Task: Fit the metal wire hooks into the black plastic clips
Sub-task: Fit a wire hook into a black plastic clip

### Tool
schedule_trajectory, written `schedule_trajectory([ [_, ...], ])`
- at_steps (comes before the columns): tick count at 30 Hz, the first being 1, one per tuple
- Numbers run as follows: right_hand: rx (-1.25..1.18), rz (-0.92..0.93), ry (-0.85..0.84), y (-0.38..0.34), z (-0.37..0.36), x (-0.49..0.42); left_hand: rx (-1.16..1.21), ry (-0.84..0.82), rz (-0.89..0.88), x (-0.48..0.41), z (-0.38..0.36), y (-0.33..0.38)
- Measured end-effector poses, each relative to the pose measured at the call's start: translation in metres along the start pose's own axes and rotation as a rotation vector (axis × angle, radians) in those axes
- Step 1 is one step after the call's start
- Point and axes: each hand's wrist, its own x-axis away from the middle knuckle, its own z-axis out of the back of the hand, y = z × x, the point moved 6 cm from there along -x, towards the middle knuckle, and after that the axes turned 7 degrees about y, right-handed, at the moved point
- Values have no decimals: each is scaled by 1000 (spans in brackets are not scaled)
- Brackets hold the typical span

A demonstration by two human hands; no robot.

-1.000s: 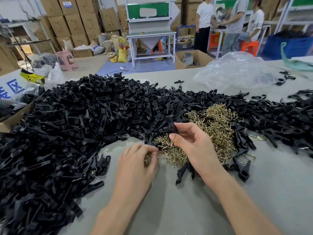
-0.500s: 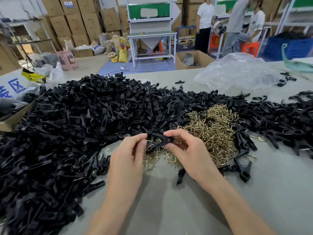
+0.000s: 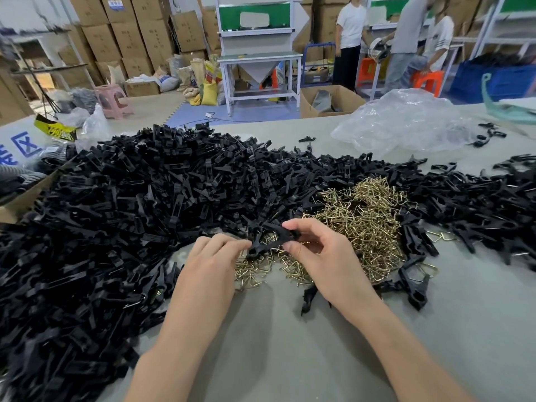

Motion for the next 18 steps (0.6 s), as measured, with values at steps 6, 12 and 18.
schedule_trajectory([
  [6,21,16,-1,-2,-1,1,622,126,593,3,3,-13],
  [12,72,83,-46,-11,-6,6,979,71,860,10,-13,-12],
  [18,93,147,-61,-17,-11,9,986,72,849,10,-16,-7],
])
